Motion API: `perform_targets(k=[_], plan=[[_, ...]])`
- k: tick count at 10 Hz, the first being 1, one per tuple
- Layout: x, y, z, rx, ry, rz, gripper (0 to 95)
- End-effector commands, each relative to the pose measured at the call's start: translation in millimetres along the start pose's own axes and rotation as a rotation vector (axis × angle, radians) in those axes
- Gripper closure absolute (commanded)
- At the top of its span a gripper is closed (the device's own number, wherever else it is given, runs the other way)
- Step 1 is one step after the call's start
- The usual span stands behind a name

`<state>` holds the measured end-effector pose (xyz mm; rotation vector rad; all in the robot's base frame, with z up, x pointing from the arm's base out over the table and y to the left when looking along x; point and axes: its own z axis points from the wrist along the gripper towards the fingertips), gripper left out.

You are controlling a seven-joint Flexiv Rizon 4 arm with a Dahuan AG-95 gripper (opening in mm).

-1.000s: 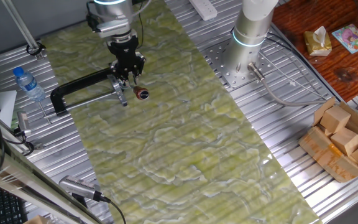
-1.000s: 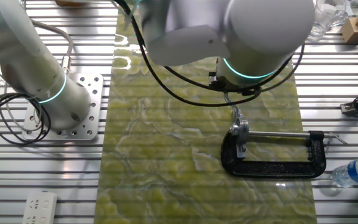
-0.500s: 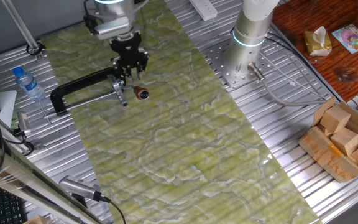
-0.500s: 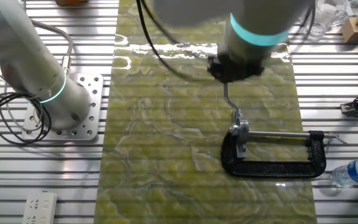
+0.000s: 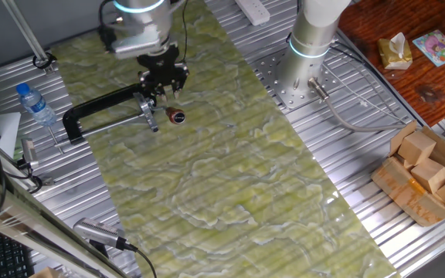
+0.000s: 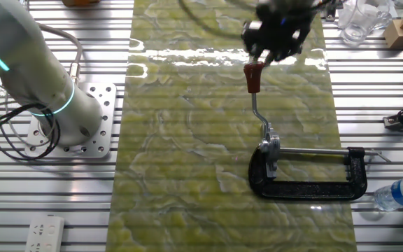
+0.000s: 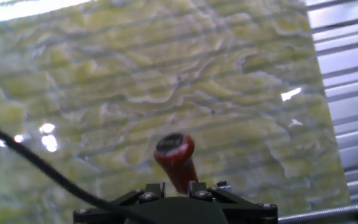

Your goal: Pull up the lever

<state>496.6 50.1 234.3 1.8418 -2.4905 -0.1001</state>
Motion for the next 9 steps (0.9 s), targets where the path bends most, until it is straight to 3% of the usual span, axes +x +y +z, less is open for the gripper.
perform_targets(k=[1, 3, 9], plan=[[-28.0, 3.2, 4.3, 0.012, 0.016, 0.098, 95.0], [-41.5, 5.1, 16.1, 0.029, 0.049, 0.1, 95.0], [-44.6, 0.8, 49.4, 0.032, 0.051, 0.117, 95.0]])
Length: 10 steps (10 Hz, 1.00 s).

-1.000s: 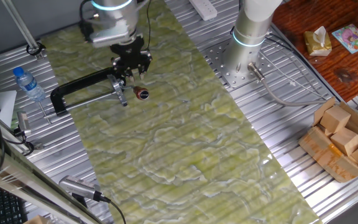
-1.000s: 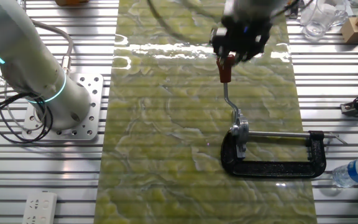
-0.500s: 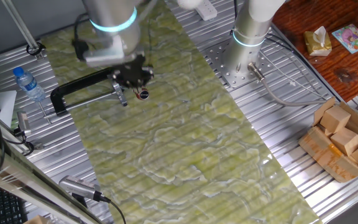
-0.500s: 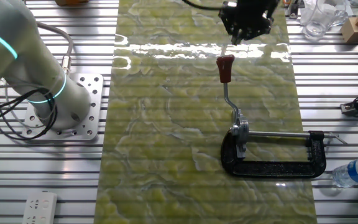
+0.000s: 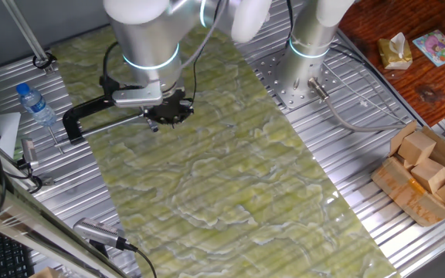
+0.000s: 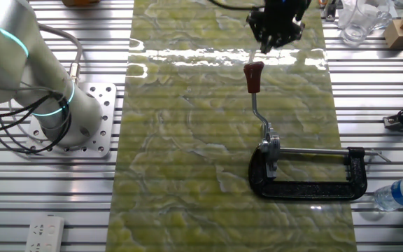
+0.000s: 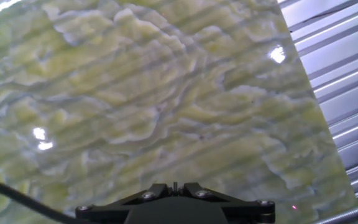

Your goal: Pull up the lever

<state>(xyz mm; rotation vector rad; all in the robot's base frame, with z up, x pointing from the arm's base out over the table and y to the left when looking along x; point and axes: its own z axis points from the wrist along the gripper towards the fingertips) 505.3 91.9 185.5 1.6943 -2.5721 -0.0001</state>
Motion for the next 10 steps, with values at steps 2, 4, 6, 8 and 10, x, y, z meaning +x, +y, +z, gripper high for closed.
perform_targets(k=[2, 4, 6, 8, 10], plan=[[-8.0, 2.9, 7.7, -0.003, 0.002, 0.011, 95.0], [-5.3, 1.4, 20.8, -0.006, -0.004, 0.009, 95.0], [0.1, 3.2, 30.0, -0.008, -0.004, -0.028, 95.0], [2.9, 3.6, 35.8, -0.01, -0.005, -0.047, 95.0], [4.6, 4.1, 40.3, -0.016, -0.005, -0.073, 95.0]])
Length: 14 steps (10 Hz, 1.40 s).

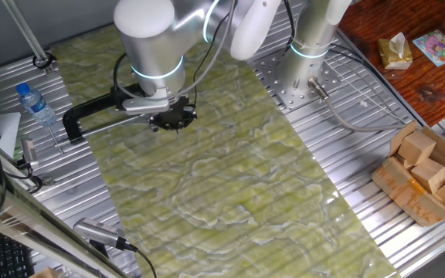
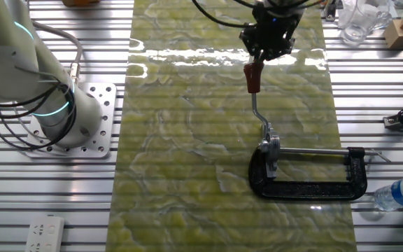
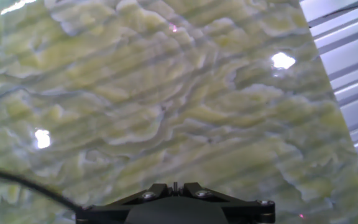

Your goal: Pull up the lever

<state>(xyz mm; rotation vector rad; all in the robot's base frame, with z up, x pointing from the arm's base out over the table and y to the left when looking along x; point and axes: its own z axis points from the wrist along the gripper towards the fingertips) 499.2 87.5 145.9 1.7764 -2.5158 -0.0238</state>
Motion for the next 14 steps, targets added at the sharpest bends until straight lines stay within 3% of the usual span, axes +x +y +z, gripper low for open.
perform_targets(k=[1, 6, 9, 14], plan=[[0.3, 1.6, 0.9, -0.007, 0.006, -0.019, 95.0], [2.2, 2.5, 1.1, -0.035, 0.065, -0.09, 95.0], [6.9, 4.7, -7.4, -0.048, 0.1, -0.116, 95.0], [23.3, 1.8, -16.5, -0.062, 0.088, -0.148, 95.0]])
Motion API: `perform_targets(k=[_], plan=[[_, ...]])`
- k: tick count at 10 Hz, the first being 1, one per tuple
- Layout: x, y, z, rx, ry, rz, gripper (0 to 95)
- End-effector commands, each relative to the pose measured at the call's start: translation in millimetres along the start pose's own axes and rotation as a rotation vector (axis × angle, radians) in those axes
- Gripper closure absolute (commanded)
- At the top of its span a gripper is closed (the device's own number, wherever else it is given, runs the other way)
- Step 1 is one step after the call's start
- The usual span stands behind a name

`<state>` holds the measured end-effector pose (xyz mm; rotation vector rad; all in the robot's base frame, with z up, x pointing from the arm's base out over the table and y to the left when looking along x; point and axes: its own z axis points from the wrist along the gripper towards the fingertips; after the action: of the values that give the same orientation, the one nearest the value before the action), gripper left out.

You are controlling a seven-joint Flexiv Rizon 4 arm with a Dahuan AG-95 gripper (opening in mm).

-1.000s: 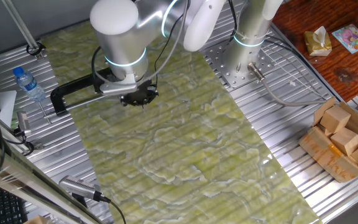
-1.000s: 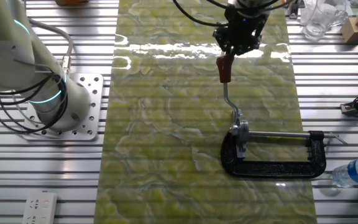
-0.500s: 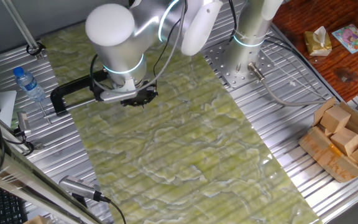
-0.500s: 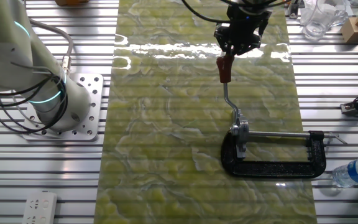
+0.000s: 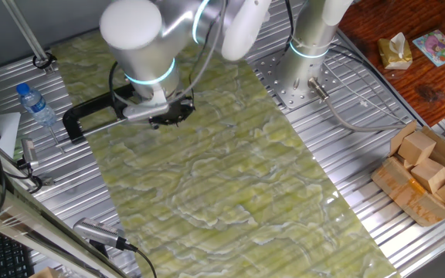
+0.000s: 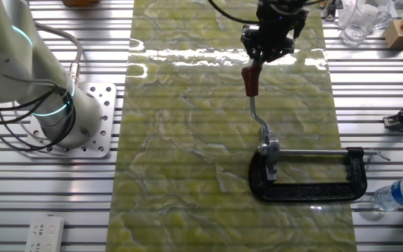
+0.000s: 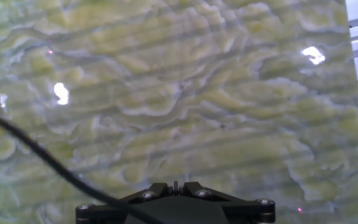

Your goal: Pull up the lever

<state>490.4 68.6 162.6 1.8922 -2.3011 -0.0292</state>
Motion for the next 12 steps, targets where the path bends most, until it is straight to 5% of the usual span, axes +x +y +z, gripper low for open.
perform_targets(k=[1, 3, 5, 12], plan=[[2.8, -0.7, -0.8, -0.004, 0.004, -0.003, 95.0], [2.5, -0.6, -0.7, -0.008, -0.006, 0.015, 95.0], [-0.9, 0.0, 0.5, -0.01, 0.014, 0.046, 95.0], [-3.2, 3.9, 11.8, 0.001, 0.259, 0.04, 95.0]])
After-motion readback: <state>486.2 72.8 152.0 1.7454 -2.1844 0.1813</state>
